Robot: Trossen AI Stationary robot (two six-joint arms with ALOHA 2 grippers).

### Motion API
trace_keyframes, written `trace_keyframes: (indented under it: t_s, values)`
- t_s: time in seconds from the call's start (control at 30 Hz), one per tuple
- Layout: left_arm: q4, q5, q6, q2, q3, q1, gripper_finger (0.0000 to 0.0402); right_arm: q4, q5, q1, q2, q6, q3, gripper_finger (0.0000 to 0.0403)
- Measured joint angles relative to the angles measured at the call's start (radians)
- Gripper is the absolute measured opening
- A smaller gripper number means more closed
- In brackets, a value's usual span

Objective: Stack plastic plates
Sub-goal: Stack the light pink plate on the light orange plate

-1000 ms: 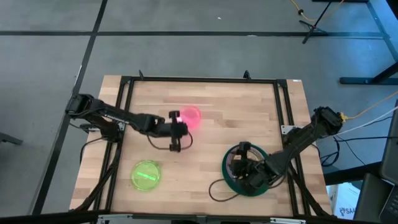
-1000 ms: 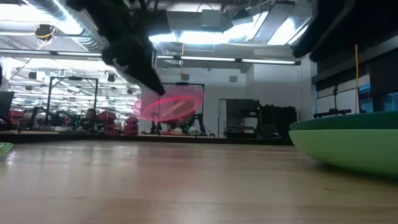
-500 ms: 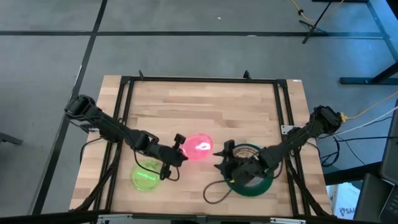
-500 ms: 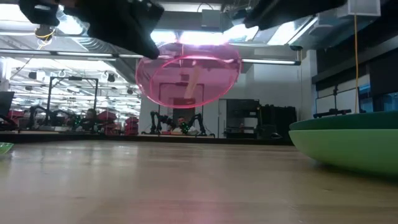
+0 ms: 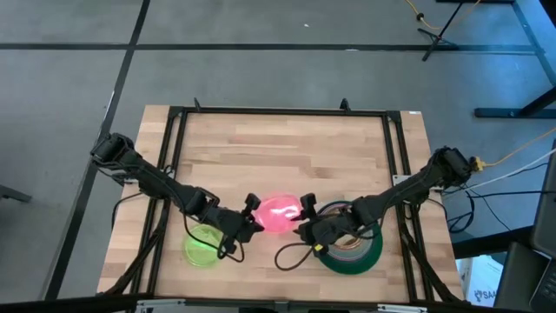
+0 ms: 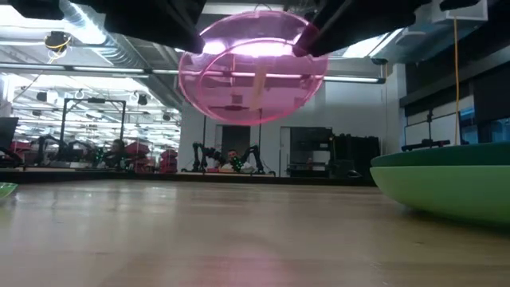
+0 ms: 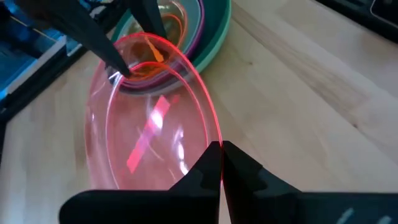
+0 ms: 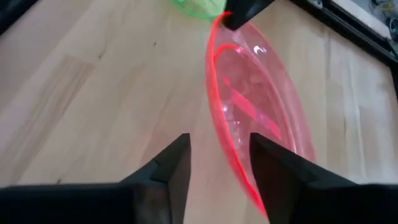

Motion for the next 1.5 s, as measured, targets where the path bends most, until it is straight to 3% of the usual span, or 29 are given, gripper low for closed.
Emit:
trace_keyframes:
  t_s: [0.4, 0.53, 0.7, 0.9, 1.03, 1.17, 1.3, 1.5]
  values:
    - [0.018, 0.030, -0.058, 0.000, 0.000, 0.001, 0.0002, -0.003, 0.014, 0.001, 0.017, -0.081, 0.009, 0.0011]
    - [0.038, -0.013, -0.136, 0.000, -0.001, 0.002, 0.0030, -0.009, 0.032, 0.002, 0.017, -0.104, 0.025, 0.0014]
    - [0.034, 0.018, -0.229, -0.005, -0.001, -0.003, 0.0075, -0.137, 0.038, 0.011, 0.017, -0.062, 0.091, 0.0016]
    - [-0.023, 0.067, -0.320, -0.043, 0.000, -0.031, 0.0094, -0.477, 0.048, 0.085, 0.014, 0.151, 0.217, 0.0002]
    - [-0.055, 0.061, -0.357, -0.053, 0.000, -0.049, 0.0095, -0.693, 0.038, 0.156, 0.012, 0.416, 0.266, 0.0004]
    - [-0.057, 0.062, -0.370, -0.053, 0.000, -0.058, 0.0095, -0.880, -0.038, 0.229, 0.012, 0.718, 0.269, 0.0006]
    - [-0.055, 0.054, -0.370, -0.053, 0.000, -0.055, 0.0095, -0.909, -0.085, 0.302, 0.012, 0.954, 0.229, 0.0006]
    - [-0.052, 0.052, -0.355, -0.053, 0.000, -0.056, 0.0095, -0.900, -0.056, 0.334, 0.014, 1.060, 0.148, 0.0032]
